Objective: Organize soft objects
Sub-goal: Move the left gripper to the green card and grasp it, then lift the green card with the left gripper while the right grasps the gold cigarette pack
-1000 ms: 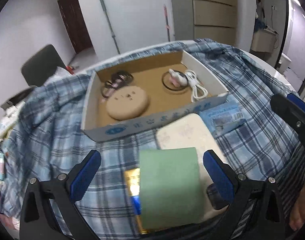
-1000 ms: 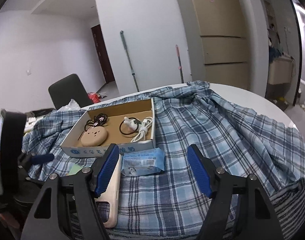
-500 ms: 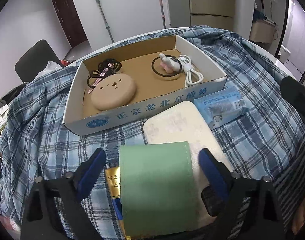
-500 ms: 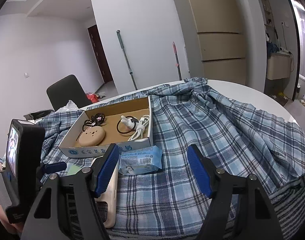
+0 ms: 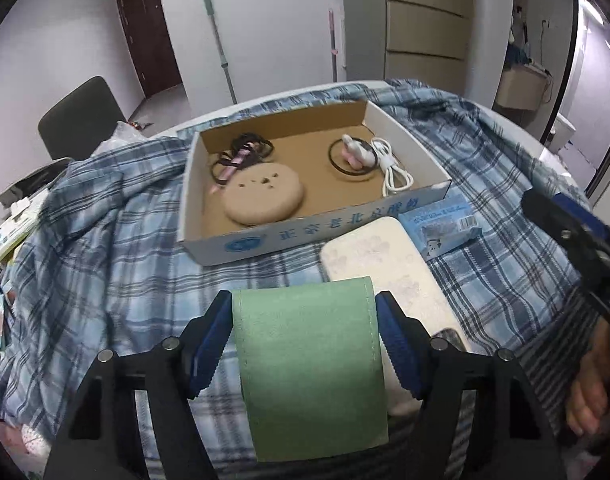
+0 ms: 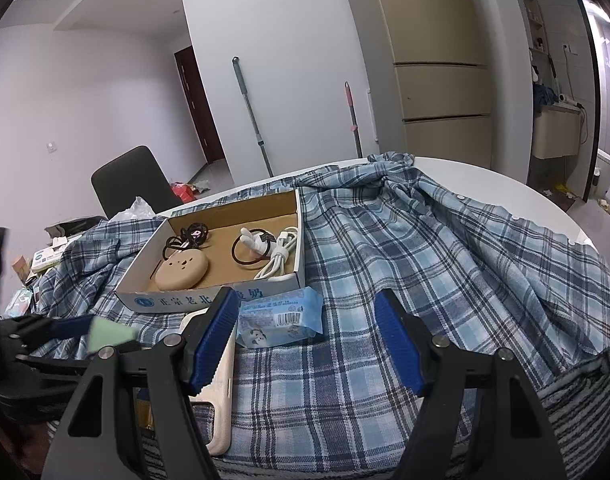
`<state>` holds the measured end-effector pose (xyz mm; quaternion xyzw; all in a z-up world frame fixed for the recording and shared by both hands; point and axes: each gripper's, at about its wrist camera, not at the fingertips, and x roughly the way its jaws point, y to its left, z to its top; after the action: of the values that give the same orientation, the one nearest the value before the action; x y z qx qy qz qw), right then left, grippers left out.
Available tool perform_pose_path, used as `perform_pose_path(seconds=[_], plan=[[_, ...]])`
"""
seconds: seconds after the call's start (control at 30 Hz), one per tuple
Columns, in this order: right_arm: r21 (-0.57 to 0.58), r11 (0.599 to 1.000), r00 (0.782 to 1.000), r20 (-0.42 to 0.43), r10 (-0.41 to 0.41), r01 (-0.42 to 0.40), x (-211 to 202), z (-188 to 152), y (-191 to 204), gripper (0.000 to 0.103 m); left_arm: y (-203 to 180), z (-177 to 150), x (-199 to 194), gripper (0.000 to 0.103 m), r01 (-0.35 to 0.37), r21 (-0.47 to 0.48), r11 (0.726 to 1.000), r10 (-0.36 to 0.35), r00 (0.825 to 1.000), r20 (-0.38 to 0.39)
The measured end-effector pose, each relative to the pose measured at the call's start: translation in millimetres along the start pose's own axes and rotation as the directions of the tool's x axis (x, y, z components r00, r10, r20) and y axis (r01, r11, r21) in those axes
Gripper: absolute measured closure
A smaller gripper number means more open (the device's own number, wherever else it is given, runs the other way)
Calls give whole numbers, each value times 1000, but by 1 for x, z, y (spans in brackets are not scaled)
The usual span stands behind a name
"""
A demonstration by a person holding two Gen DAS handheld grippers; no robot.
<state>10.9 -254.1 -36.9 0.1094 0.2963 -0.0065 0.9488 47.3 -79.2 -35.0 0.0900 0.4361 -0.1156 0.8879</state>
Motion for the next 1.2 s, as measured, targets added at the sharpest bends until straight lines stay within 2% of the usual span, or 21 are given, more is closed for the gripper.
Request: perform_pose_path(seconds=[0.13,0.17,0.23,0.33,0.47,0.6,0.7,0.87,1.03,1.2], plan=[[-3,1000,1000,-3,-10,10,1,0,0,33,18,-7,-17,30,2,-50,999,-1,1000,30],[-6,1000,1000,-4,-14,14,1,0,1,33,24,-11,-24,30,20,-73,997,-16,998,61],[-17,1000,1000,-6,-24,24,1,0,3,33,31,-16,-35,30,50,-99,994,-37,991,132],[-40,998,999,-6,-42,41,0,0,8,33,39,-22,-44,30,50,-131,990,-22,978,210],[-92,995,998,-26,-48,46,-2,1,19,33,54,-25,-44,30,82,-186,979,-33,967,252],[-108,994,996,-90,6,-16,-3,0,32,33,66,-29,-44,30,77,-214,974,-14,960,280],[-133,991,990,-138,2,-20,2,-4,48,33,72,-33,-43,30,83,-231,969,-13,957,291],[-120,984,968,-233,98,-128,12,-16,80,33,78,-37,-47,30,89,-248,965,-3,946,325],[-140,971,951,-269,152,-194,19,-29,116,34,92,-40,-59,30,111,-292,950,4,930,368],[-132,972,941,-302,149,-196,40,-36,135,40,108,-45,-64,30,116,-349,930,27,924,381]])
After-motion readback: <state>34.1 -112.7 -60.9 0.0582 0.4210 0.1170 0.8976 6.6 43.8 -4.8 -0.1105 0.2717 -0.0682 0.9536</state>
